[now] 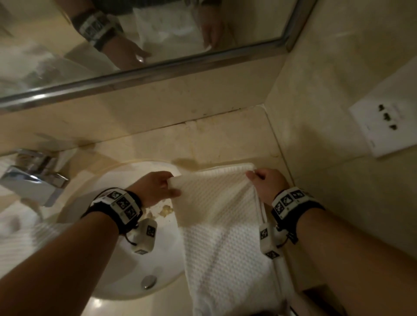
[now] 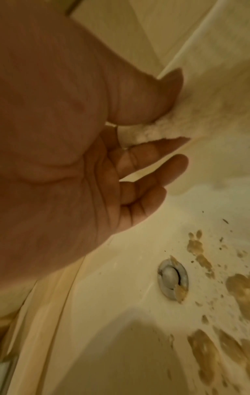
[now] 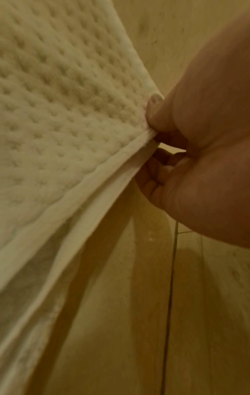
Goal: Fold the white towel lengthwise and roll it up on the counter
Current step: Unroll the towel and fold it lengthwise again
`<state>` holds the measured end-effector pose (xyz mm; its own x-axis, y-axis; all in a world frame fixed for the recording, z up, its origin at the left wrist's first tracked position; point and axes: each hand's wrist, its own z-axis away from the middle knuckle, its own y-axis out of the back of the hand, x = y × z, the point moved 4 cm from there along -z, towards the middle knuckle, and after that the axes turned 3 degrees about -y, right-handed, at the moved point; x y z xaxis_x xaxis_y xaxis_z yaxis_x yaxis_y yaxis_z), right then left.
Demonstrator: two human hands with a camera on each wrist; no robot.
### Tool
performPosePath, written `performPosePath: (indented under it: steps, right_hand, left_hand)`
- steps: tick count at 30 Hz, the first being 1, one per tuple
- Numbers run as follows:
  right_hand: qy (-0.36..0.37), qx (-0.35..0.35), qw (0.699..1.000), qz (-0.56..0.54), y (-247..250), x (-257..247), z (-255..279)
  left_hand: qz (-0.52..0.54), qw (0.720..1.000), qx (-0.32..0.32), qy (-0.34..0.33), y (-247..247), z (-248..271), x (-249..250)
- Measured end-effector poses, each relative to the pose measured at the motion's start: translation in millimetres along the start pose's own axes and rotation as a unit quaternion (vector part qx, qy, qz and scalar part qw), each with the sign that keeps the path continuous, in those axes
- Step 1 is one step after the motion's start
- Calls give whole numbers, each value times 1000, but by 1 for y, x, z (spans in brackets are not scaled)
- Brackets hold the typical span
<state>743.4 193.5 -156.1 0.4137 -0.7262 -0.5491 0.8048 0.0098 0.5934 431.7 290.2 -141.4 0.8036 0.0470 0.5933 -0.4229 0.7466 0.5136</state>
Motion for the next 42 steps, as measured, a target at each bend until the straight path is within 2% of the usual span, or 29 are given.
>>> performPosePath:
  steps: [2,4,5,7,9,11,13,15,18,21,24,26,31,34,37,42]
  right_hand:
    - [10,20,1000,-3,3,-4,3]
    - [5,31,999,-16,5,-5,5]
    - [2,34,999,-17,6,-6,6]
    - [7,37,999,9,8,-5,5]
    - [11,36,999,28,10,-2,5]
    - [6,30,999,29,14,-1,6]
    - [15,30,999,28,17,-2,8]
    - [34,33,998,29,19,-5,11]
    - [52,39,998,21,20,-8,15]
    - [60,52,997,-2,27,-13,21]
    - [74,70,995,-14,39,-18,28]
    - [78,81,993,-18,43,-18,33]
    - [67,106,991,-45,36,-9,36]
    - [36,61,993,-91,33,-5,28]
    - [15,-15,998,-66,28,2,15]
    - [3,-39,989,-143,22,10,-3]
  left_hand:
    - [36,999,32,0,8,-1,1]
    - [115,993,14,12,7,1,4]
    - [194,981,-12,17,3,3,6]
    - [351,934,-58,13,-5,6,12]
    - [411,908,-86,5,-7,10,18]
    - [397,913,-97,-4,-6,13,20]
    - [370,926,-75,-1,-2,15,20]
    - [320,947,-26,-5,2,16,21]
    - [145,986,83,-22,10,17,22]
    - [135,979,150,4,11,19,21]
    - [223,959,177,15,6,20,16]
    - [241,950,198,29,2,21,13]
    - [286,936,200,49,-13,19,7]
    - [281,935,210,57,-15,18,0]
    - [262,941,205,66,-16,17,-5]
    - [311,933,166,78,-17,14,-10]
